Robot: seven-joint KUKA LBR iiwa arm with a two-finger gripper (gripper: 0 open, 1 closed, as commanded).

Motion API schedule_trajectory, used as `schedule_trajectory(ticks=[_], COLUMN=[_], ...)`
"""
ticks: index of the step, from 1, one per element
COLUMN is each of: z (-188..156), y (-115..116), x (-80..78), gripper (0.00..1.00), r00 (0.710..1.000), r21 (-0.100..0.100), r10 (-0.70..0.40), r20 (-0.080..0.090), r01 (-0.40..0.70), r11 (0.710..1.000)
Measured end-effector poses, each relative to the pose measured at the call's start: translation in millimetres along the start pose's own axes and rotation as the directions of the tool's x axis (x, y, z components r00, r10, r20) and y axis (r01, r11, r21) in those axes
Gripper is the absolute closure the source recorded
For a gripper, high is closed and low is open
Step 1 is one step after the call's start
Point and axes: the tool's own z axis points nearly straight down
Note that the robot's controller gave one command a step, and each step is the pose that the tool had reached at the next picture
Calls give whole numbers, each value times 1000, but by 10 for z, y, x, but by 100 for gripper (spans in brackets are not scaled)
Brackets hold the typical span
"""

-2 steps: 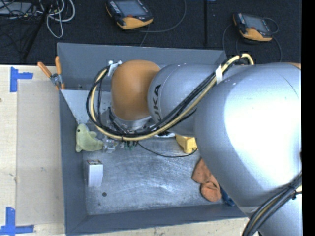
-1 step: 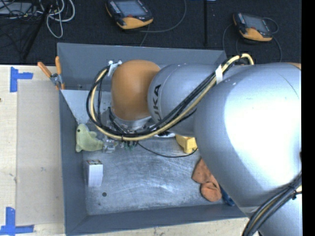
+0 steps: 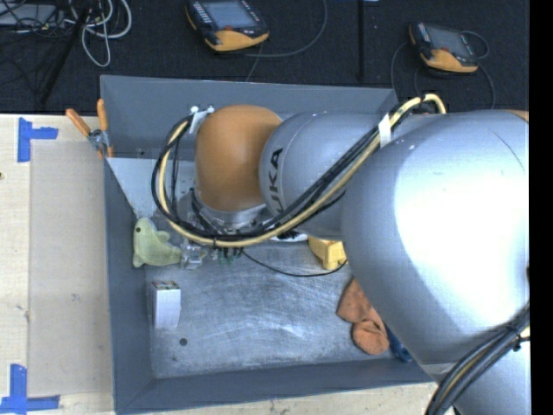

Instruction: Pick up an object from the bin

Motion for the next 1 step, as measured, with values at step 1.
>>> schedule_trajectory(ticks=[1], z=[-28], y=[-5], x=[12], gripper=[100], r00=[1000], r21=[2], r10=[0], r20=[-4], r01=[0], r11=[1000])
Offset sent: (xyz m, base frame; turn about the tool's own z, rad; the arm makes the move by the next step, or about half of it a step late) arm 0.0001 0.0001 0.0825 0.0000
